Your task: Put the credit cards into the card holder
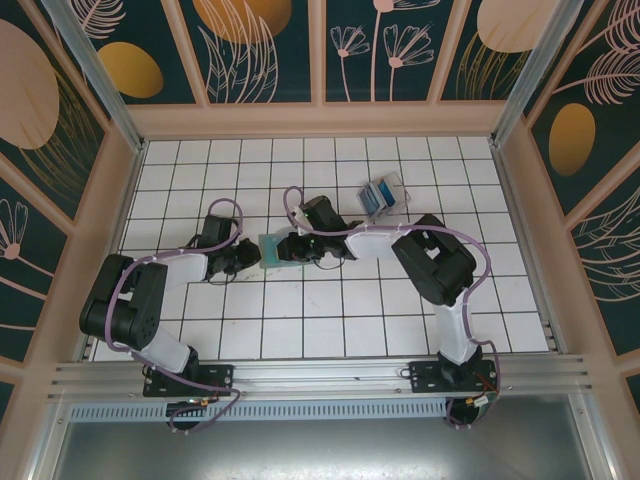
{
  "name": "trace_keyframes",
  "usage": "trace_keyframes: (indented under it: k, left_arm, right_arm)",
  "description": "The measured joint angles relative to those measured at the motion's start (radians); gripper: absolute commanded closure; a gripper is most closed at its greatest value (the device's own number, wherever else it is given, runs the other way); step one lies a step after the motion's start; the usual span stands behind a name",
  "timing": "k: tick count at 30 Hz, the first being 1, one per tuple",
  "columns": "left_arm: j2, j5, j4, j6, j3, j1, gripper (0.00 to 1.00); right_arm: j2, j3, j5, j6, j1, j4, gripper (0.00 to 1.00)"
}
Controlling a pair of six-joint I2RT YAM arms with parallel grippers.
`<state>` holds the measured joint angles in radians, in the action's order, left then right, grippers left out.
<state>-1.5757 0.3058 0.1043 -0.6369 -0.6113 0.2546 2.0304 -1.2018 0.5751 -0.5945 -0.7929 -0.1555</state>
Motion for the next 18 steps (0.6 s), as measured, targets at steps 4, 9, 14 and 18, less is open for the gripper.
trace_keyframes:
  k: [4, 9, 14, 18]
  left_arm:
    - [0.000, 0.000, 0.023, -0.013, 0.000, 0.002, 0.82]
    - [0.006, 0.001, 0.028, -0.026, 0.000, -0.001, 0.81]
    - [0.007, 0.012, 0.031, -0.026, -0.011, -0.001, 0.80]
    - [0.007, 0.027, 0.045, -0.026, -0.012, -0.001, 0.80]
  right_arm:
    - [0.000, 0.000, 0.045, -0.006, 0.002, -0.023, 0.82]
    - [-0.027, -0.003, 0.034, 0.005, 0.005, 0.040, 0.62]
    - [-0.155, -0.003, -0.211, 0.045, 0.008, 0.189, 0.54]
    - [-0.191, -0.003, -0.380, 0.064, 0.008, 0.261, 0.56]
